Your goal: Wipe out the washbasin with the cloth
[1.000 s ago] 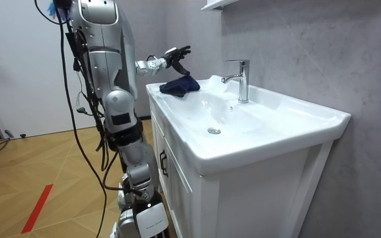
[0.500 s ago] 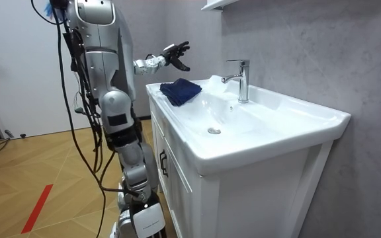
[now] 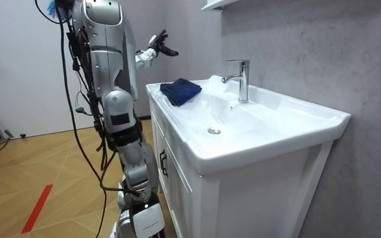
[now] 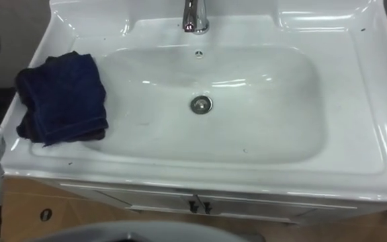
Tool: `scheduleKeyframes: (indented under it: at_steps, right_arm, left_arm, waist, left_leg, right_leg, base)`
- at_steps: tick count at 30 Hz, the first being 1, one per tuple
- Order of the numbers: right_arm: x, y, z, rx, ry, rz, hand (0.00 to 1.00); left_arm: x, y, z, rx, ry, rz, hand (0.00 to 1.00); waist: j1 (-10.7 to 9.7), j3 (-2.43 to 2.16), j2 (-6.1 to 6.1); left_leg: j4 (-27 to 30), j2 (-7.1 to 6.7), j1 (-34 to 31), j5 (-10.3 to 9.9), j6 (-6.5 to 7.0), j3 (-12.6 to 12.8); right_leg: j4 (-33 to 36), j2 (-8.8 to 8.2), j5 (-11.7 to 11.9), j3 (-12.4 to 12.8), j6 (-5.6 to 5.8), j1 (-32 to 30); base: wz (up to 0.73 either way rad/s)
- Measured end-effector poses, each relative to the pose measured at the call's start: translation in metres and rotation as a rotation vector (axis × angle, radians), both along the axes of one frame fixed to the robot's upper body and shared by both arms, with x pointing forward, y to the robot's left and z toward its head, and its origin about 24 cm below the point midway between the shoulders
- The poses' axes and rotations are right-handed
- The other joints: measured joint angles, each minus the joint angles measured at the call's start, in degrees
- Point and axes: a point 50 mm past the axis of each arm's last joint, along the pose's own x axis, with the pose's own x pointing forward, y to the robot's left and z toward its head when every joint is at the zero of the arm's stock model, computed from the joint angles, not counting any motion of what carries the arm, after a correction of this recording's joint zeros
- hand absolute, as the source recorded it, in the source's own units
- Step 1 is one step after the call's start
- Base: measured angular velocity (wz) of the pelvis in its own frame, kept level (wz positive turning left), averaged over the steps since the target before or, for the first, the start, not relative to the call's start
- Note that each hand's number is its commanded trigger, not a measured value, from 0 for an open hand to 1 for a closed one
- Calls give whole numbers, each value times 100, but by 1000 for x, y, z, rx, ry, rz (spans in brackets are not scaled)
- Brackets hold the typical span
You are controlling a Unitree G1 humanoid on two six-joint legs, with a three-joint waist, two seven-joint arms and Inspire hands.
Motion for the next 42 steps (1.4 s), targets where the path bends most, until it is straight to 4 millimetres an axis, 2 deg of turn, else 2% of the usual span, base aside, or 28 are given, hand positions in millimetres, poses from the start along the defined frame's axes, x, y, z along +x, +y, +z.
scheduleKeyframes:
  at_steps: [4,6,7,9,10,11,13,14,15,16,17,18,19,21,22,24,29,31,34,37,39,40,42]
  right_arm:
    - [-6,-3,1,-17,3,-3,0]
    - [-7,-4,2,-25,1,-3,0]
    - [-6,-4,2,-27,-3,-2,0]
    - [-10,-5,3,-34,7,-2,0]
    - [-10,-6,3,-35,8,-1,0]
    - [-9,-6,3,-36,2,-2,0]
    - [-9,-6,3,-34,5,7,0]
    - [-9,-6,3,-32,8,6,0]
    - [-9,-6,3,-31,7,3,0]
    - [-8,-6,3,-31,8,3,0]
    - [-8,-6,3,-30,10,2,0]
    - [-9,-6,3,-31,19,-2,0]
    - [-9,-6,3,-32,21,-3,0]
    - [-6,-6,3,-33,21,0,0]
    - [-7,-5,3,-33,25,1,0]
    - [-7,-6,3,-36,30,10,0]
    - [-11,-4,2,-11,48,9,0]
    - [-14,-3,2,4,68,5,0]
    - [-18,-1,1,27,104,4,0]
    - [-15,2,0,42,120,44,0]
    - [-10,3,0,43,113,65,0]
    - [-8,3,-1,44,112,72,0]
    - [-4,3,-1,43,117,86,0]
  left_arm:
    - [-16,22,3,-18,-42,137,0]
    - [-27,34,-4,-48,-38,222,0]
    - [-31,38,-8,-58,-24,241,0]
    - [-49,52,-28,-124,43,327,0]
    - [-55,55,-35,-144,62,351,0]
    - [-66,61,-49,-202,102,393,0]
    - [-85,66,-74,-287,187,455,0]
    - [-101,67,-93,-329,271,496,0]
    - [-119,64,-111,-396,333,530,0]
    - [-127,62,-120,-429,367,541,0]
    - [-143,56,-138,-482,457,558,0]
    - [-164,49,-156,-517,569,578,0]
    - [-175,43,-164,-536,623,585,0]
    - [-208,19,-192,-629,811,585,0]
    - [-216,14,-198,-651,857,583,0]
    - [-246,-7,-217,-748,1034,592,0]
    - [-284,-32,-232,-895,1227,567,0]
    - [-289,-39,-235,-953,1269,535,0]
    - [-286,-49,-241,-1024,1322,421,0]
    - [-260,-59,-251,-1024,1405,188,0]
    - [-240,-61,-254,-993,1436,76,0]
    - [-237,-61,-254,-980,1452,48,0]
    - [-215,-64,-257,-928,1484,-68,0]
  waist:
    - [251,-9,13]
    - [402,-16,27]
    - [444,-35,59]
    - [485,-16,19]
    - [505,-27,43]
    - [558,-42,62]
    - [595,-33,41]
    - [595,-41,50]
    - [592,-68,23]
    - [594,-74,23]
    - [597,-91,-13]
    - [602,-88,-36]
    - [581,-84,-39]
    - [636,-81,-130]
    - [641,-76,-150]
    - [673,-59,-203]
    - [727,-58,-192]
    - [718,-59,-194]
    - [684,-52,-199]
    - [638,-24,-222]
    - [535,-2,-249]
    - [523,6,-258]
    - [418,20,-286]
  left_leg:
    - [0,0,18,0,0,3]
    - [4,-8,2,0,0,-26]
    - [9,-11,-5,0,0,-35]
    - [17,-50,-7,-1,1,-132]
    - [20,-54,-5,-1,2,-134]
    - [31,-67,-8,-2,3,-168]
    - [32,-92,-16,-2,4,-212]
    - [42,-120,-30,-3,5,-287]
    - [69,-134,-57,-13,22,-321]
    - [101,-140,-88,-25,40,-345]
    - [133,-160,-119,-34,52,-391]
    - [134,-167,-115,-36,56,-400]
    - [133,-174,-113,-36,56,-414]
    - [140,-182,-113,-37,58,-433]
    - [156,-182,-122,-40,62,-443]
    - [247,-181,-154,-73,85,-452]
    - [358,-205,-198,-156,133,-438]
    - [353,-230,-189,-158,149,-442]
    - [369,-238,-199,-172,171,-403]
    - [363,-238,-199,-178,178,-364]
    - [367,-243,-216,-182,184,-354]
    - [366,-242,-222,-182,184,-344]
    - [362,-241,-233,-194,201,-271]
  right_leg:
    - [1,0,0,32,0,-2]
    - [1,-8,0,2,0,-3]
    - [-2,-13,0,-18,0,2]
    - [-9,-34,-24,-114,25,51]
    - [-8,-40,-28,-116,27,51]
    - [-9,-47,-33,-147,32,68]
    - [5,-79,-70,-227,43,63]
    - [24,-94,-99,-243,55,57]
    - [22,-105,-105,-291,63,56]
    - [22,-110,-107,-339,66,59]
    - [36,-118,-112,-397,76,71]
    - [78,-126,-113,-417,78,85]
    - [81,-131,-113,-433,78,93]
    - [94,-144,-118,-477,87,105]
    - [90,-144,-119,-495,88,113]
    - [68,-155,-131,-567,102,147]
    - [114,-191,-171,-558,155,168]
    - [142,-214,-169,-552,173,176]
    - [197,-244,-173,-568,182,177]
    - [184,-251,-180,-544,194,163]
    - [195,-259,-186,-552,204,147]
    - [193,-260,-186,-552,204,142]
    - [192,-274,-190,-533,214,113]
  base:
    - [-3]
    - [5]
    - [15]
    - [21]
    - [11]
    - [10]
    - [16]
    - [15]
    - [18]
    - [25]
    - [21]
    - [18]
    - [9]
    - [9]
    - [13]
    - [15]
    - [1]
    - [0]
    - [-1]
    - [-3]
    - [0]
    - [0]
    - [-5]
